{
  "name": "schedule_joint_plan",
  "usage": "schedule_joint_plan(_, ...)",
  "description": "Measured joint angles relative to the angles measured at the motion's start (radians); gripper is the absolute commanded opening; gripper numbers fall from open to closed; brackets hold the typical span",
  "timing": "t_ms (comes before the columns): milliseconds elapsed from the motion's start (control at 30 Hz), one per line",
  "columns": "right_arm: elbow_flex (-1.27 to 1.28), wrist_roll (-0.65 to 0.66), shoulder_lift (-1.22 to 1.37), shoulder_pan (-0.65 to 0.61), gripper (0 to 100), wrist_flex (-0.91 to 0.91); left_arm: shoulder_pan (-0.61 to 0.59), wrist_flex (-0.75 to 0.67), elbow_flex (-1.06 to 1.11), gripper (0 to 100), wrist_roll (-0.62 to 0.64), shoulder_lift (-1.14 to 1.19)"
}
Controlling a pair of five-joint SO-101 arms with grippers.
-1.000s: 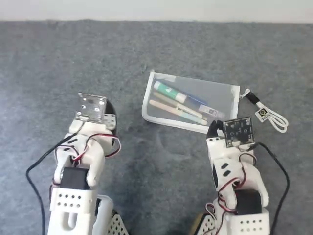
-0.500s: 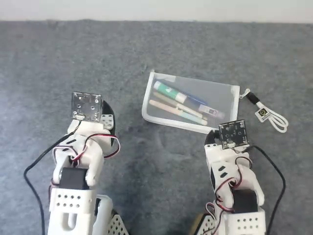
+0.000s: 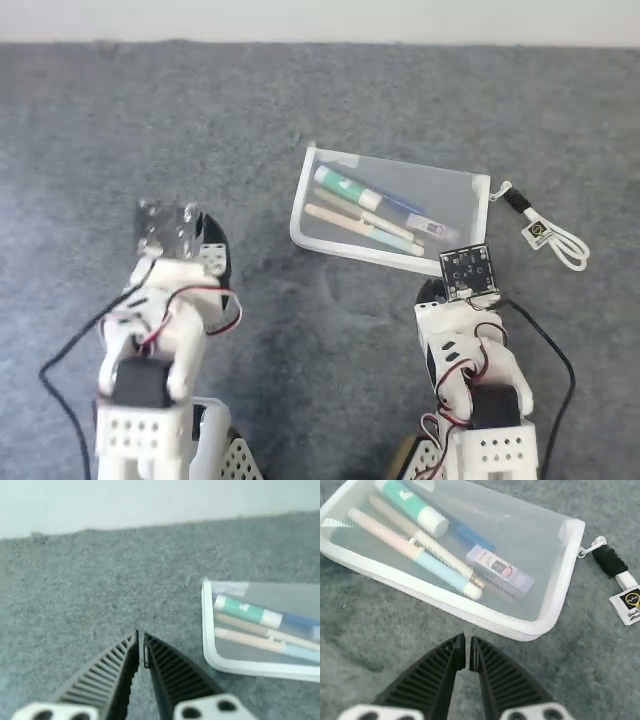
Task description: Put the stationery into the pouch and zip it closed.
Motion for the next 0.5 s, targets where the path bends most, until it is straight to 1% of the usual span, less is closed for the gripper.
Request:
schedule_joint_plan(133, 0.0, 0.0, 0.0, 0.0, 0.7, 0.04, 0.0, 0.052, 0.012, 1, 0.002, -0.18)
schedule_joint_plan(233, 0.0, 0.0, 0.0, 0.0, 0.7, 0.069, 0.026, 0.087, 0.015, 1, 0.002, -0.265)
schedule_joint_plan(367, 0.0, 0.0, 0.0, 0.0, 0.9, 0.132, 0.028, 0.101, 0.029, 1, 0.002, -0.324)
schedule_joint_plan(500, 0.0, 0.0, 0.0, 0.0, 0.9, 0.261, 0.034, 0.101, 0.032, 1, 0.002, -0.328)
